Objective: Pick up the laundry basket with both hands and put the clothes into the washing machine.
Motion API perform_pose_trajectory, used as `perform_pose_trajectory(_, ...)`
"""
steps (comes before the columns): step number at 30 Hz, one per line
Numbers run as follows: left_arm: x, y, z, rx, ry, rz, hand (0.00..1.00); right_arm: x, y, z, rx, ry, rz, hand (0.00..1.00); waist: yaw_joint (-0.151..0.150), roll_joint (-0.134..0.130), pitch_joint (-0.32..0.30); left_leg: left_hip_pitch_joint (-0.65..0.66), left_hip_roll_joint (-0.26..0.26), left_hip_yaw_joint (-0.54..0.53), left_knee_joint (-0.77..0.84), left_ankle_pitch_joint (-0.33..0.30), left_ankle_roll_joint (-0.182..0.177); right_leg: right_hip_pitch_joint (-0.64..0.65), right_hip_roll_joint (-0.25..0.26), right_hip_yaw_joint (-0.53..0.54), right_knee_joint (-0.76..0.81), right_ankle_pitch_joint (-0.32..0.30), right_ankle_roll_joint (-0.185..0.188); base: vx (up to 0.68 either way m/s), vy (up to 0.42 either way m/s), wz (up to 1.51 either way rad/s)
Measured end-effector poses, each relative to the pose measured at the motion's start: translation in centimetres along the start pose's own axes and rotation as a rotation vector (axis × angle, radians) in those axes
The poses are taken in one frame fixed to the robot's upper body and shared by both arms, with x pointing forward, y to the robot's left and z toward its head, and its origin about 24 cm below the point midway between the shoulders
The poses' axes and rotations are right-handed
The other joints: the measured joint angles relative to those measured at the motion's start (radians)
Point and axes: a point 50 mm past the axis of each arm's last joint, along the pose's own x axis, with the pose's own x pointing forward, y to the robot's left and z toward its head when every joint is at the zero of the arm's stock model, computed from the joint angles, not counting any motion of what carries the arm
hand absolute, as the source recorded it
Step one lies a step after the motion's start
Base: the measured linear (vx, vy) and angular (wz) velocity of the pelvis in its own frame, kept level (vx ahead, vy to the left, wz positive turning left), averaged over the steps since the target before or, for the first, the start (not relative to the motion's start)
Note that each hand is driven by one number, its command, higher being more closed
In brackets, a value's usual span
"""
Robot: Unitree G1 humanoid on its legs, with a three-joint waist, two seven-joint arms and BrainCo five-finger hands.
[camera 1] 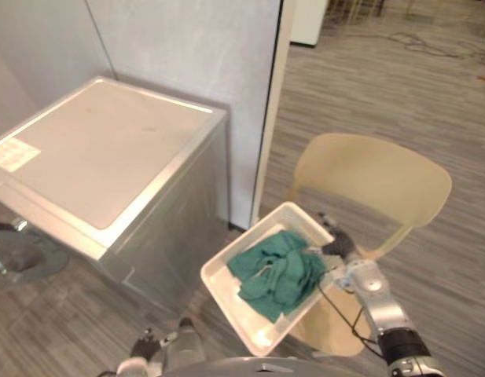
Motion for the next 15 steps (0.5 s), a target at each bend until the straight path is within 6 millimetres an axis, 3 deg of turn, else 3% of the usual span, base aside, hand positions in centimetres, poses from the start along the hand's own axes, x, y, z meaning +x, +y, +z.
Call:
perform_pose_trajectory(1, 0.1, 0.8, 0.0, 0.030, 0.002, 0.015, 0.00, 0.0, 2.0, 0.2, -0.049, -0.019, 0.128, 0.00, 0.002, -0.023, 0.003, 0.001, -0.025, 0.023, -0.013, -0.008, 0.013, -0.013, -0.029, 0.011, 0.008, -0.008, 0.013, 0.08, 0.129, -0.11)
perform_pose_trajectory(2, 0.1, 0.9, 0.1, 0.044, 0.005, 0.012, 0.00, -0.1, 2.6, 0.2, -0.069, -0.023, 0.166, 0.00, 0.002, -0.042, -0.002, 0.001, -0.036, 0.023, -0.012, -0.010, 0.016, -0.014, -0.037, 0.010, 0.010, -0.010, 0.016, 0.09, 0.103, -0.02)
perform_pose_trajectory(3, 0.2, 1.0, 0.1, 0.062, 0.011, 0.007, 0.00, -0.2, 3.0, 0.3, -0.084, -0.027, 0.208, 0.00, 0.002, -0.046, -0.003, 0.001, -0.051, 0.028, -0.008, -0.018, 0.025, -0.015, -0.053, 0.011, 0.012, -0.011, 0.020, 0.10, 0.116, 0.02)
perform_pose_trajectory(7, 0.2, 0.7, 0.2, 0.104, 0.011, -0.026, 0.00, -1.2, 2.2, -0.8, -0.204, 0.004, 0.316, 0.00, -0.003, -0.030, -0.003, -0.006, -0.087, 0.053, 0.027, -0.053, 0.050, -0.019, -0.099, 0.013, 0.017, -0.011, 0.050, 0.07, 0.112, -0.04)
perform_pose_trajectory(12, 0.6, -0.2, 2.1, 0.129, -0.046, -0.055, 0.00, -2.8, 1.0, -3.0, -0.290, 0.097, 0.358, 0.00, -0.011, -0.027, 0.006, -0.052, -0.079, 0.050, 0.045, -0.053, 0.051, -0.072, -0.097, 0.012, 0.047, -0.013, 0.056, 0.00, 0.010, -0.02)
perform_pose_trajectory(15, 0.6, -0.6, 3.8, 0.118, -0.116, -0.070, 0.00, -2.8, 0.9, -3.0, -0.307, 0.100, 0.356, 0.00, -0.019, -0.015, 0.044, -0.061, -0.069, 0.048, 0.061, -0.052, 0.050, -0.089, -0.094, 0.014, 0.081, -0.023, 0.060, -0.07, -0.009, -0.03)
